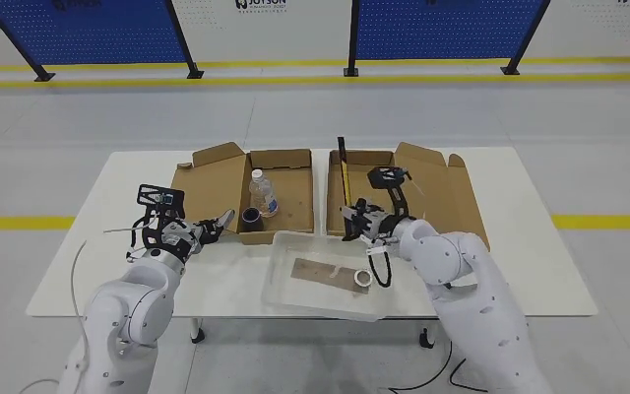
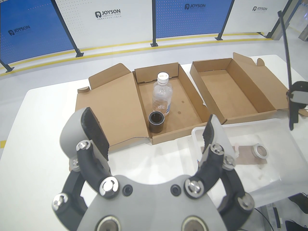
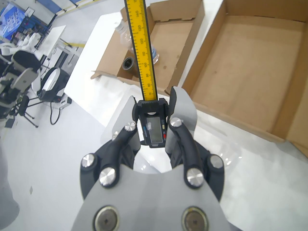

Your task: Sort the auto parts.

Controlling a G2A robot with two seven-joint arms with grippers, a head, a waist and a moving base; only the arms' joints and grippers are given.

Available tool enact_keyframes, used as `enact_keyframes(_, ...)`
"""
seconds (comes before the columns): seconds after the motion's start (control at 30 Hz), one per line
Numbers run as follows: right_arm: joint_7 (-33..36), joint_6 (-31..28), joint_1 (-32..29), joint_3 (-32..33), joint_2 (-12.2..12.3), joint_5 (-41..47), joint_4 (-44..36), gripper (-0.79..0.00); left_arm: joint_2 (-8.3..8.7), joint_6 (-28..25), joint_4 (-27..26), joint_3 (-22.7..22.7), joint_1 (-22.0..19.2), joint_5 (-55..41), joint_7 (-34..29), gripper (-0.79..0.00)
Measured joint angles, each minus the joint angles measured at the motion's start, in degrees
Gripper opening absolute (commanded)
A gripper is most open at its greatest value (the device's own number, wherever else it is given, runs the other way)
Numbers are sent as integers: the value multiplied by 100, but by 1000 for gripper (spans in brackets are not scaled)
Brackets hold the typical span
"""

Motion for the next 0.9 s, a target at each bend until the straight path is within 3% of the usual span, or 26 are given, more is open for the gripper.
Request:
enact_keyframes(0.23, -388, 672, 312, 223, -13, -217, 620, -785, 0, 0, 0, 0, 0, 0, 0, 0)
enact_keyframes(0.47, -657, 1120, 684, 18, -81, -449, 1483, -785, 0, 0, 0, 0, 0, 0, 0, 0)
enact_keyframes(0.9, -1002, 1471, 1073, -356, -228, -595, 2652, -785, 0, 0, 0, 0, 0, 0, 0, 0)
